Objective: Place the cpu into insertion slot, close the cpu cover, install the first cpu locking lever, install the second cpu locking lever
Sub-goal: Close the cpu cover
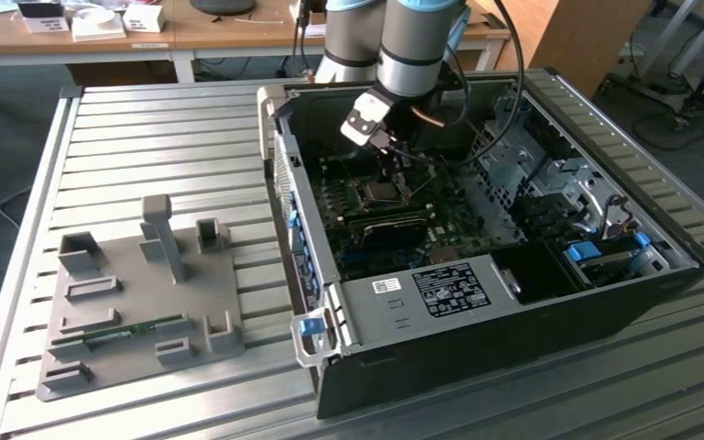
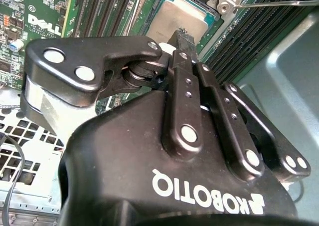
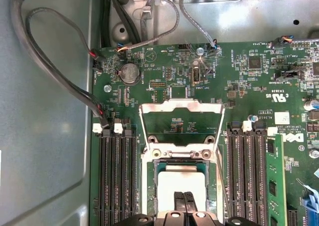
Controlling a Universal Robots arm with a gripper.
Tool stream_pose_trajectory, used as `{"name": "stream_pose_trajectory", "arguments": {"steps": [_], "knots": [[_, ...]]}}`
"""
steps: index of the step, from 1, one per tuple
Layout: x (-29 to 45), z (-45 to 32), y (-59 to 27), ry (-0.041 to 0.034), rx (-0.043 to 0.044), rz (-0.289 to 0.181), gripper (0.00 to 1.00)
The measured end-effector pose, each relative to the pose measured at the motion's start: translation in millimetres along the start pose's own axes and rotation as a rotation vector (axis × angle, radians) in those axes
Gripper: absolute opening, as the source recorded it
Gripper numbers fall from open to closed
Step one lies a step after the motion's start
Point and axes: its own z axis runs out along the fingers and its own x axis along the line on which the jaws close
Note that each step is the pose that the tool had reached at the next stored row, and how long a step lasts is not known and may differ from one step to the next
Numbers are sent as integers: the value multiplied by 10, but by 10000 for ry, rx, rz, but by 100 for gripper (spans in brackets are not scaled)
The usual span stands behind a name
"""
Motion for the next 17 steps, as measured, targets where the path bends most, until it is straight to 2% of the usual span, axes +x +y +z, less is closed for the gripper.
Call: {"name": "stream_pose_trajectory", "arguments": {"steps": [17], "knots": [[1, -29, 1, 1, 0, 0, 11]]}}
